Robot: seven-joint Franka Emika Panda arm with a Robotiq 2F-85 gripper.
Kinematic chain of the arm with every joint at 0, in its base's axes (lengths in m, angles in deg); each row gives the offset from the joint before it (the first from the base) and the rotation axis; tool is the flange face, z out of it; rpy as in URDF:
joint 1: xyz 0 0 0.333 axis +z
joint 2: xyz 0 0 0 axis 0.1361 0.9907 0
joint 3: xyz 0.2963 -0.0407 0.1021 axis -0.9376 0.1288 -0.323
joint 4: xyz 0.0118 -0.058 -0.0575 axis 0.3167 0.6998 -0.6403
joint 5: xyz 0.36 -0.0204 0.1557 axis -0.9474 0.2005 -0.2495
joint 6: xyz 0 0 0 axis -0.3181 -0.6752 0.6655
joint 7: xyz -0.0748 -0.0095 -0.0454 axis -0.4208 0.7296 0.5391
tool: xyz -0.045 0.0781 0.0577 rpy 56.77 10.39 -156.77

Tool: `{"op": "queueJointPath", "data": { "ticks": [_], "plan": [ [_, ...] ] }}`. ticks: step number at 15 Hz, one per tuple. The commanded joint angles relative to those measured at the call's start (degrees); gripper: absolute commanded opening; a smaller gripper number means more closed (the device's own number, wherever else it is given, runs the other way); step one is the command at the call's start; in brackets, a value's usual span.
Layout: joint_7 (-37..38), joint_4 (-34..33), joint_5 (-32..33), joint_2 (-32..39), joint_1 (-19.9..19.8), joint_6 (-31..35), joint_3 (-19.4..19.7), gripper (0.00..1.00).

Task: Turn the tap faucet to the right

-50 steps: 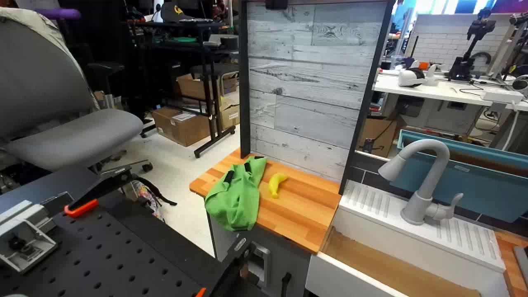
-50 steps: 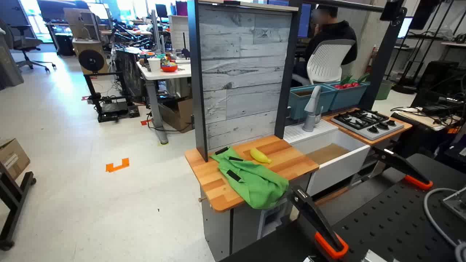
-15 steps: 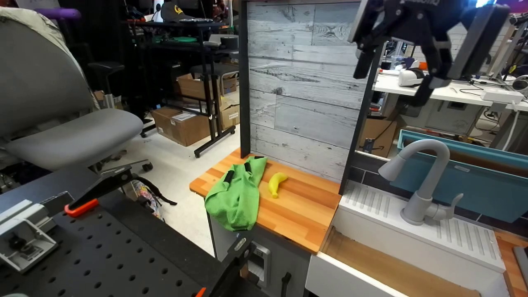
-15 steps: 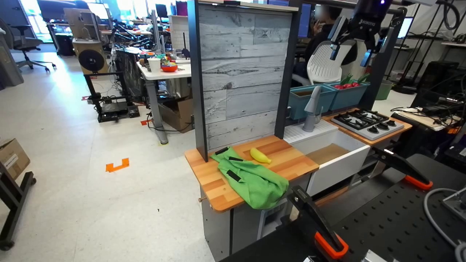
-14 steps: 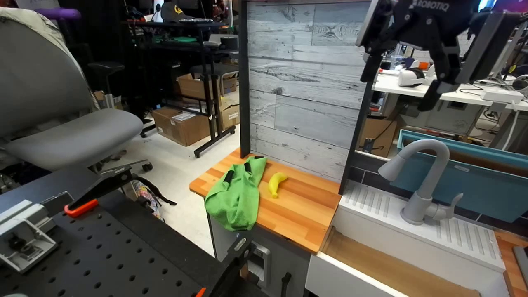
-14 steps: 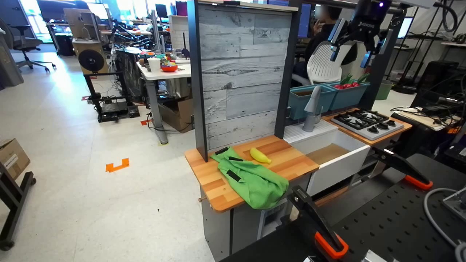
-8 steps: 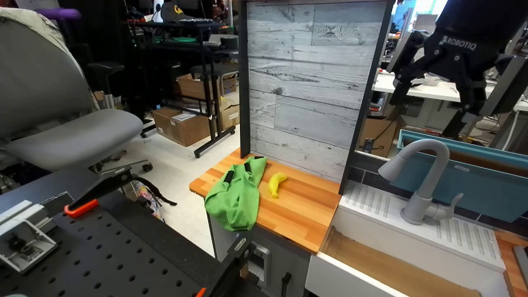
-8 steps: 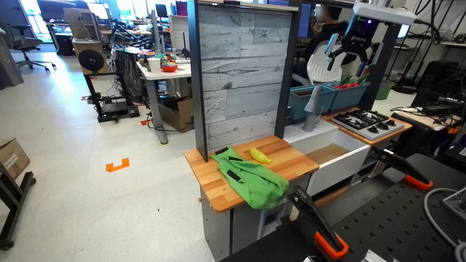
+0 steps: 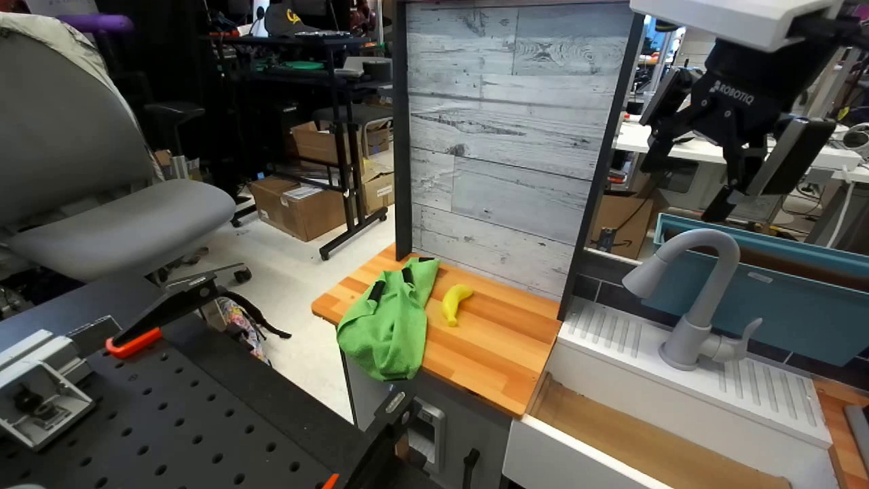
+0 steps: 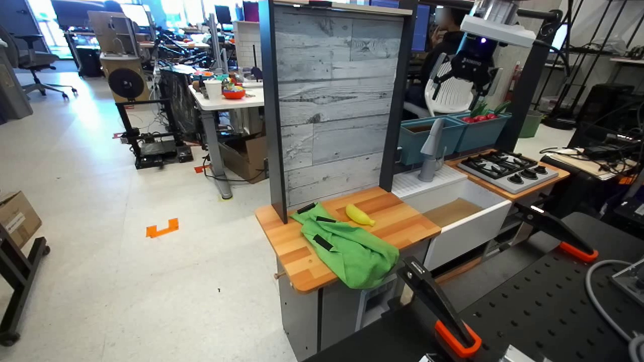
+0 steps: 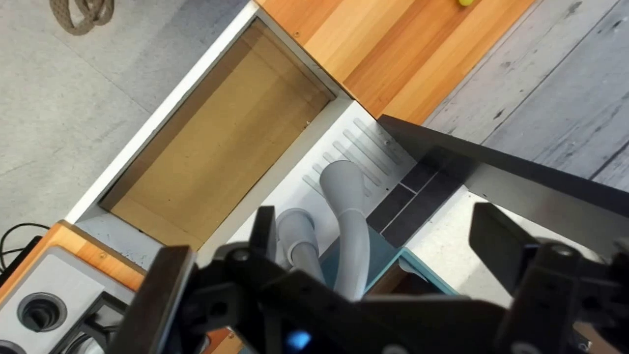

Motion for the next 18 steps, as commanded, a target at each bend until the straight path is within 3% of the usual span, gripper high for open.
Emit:
{"op": "queueJointPath", "data": {
  "ticks": [1,16,17,18],
  "plan": [
    [3.28,-6.39,-2.16,4.12,-0.82,-2.25,-1.78,1.00],
    [13.58,-10.77,1.73,13.18,1.93,7.99,1.70,1.00],
    [13.70,-10.87,2.15,13.55,2.17,8.40,2.00,0.75],
    [14.02,-10.96,2.62,13.87,2.43,8.45,2.28,0.72]
  ]
}}
